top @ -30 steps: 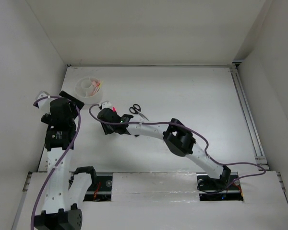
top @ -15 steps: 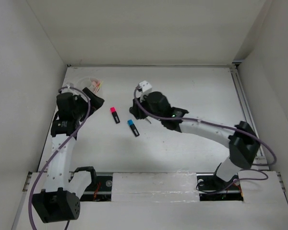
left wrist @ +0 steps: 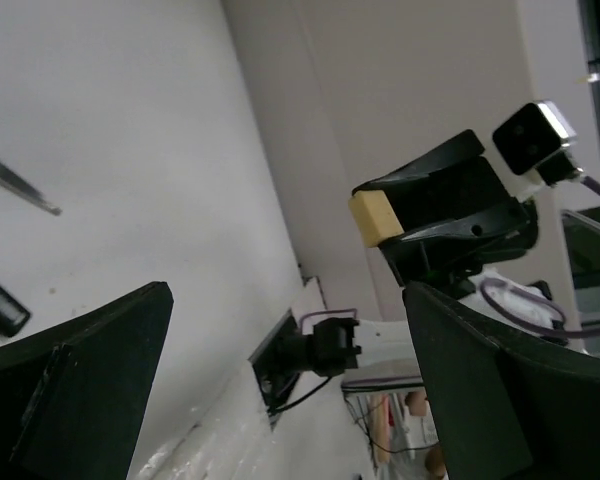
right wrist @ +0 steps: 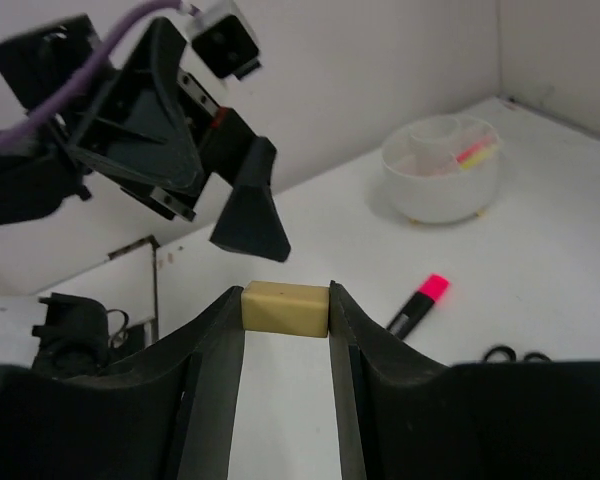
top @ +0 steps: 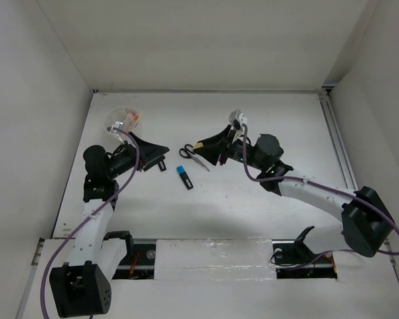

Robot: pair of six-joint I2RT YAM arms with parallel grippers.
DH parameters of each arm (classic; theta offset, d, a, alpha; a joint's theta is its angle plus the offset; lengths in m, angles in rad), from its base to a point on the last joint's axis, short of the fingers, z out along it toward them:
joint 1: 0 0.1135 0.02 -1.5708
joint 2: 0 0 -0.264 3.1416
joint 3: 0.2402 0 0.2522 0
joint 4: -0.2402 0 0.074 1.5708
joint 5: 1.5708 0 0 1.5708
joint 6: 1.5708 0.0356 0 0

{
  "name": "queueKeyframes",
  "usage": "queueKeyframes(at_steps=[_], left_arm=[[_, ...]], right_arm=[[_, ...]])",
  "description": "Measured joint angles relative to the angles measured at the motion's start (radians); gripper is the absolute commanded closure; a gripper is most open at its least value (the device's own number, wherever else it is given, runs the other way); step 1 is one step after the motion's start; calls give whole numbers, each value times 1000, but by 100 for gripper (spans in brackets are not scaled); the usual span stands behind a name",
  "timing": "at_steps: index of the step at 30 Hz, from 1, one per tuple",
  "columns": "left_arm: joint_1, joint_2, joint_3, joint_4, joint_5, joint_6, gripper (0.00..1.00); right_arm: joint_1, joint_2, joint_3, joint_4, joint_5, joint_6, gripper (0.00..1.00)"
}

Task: Sort the stationery into containers
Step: Place the stationery in the storage box.

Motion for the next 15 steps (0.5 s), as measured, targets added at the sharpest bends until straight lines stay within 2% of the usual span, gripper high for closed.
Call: queueKeyframes(at_steps=[8,15], left_arm=[[-3,-50,-34,301,45,-270,5],[-3,-75,-74,459,46,-450,8]], right_arm=[[72,18,-19,284,-58,69,100],[126,132,24,393,-69,87,100]])
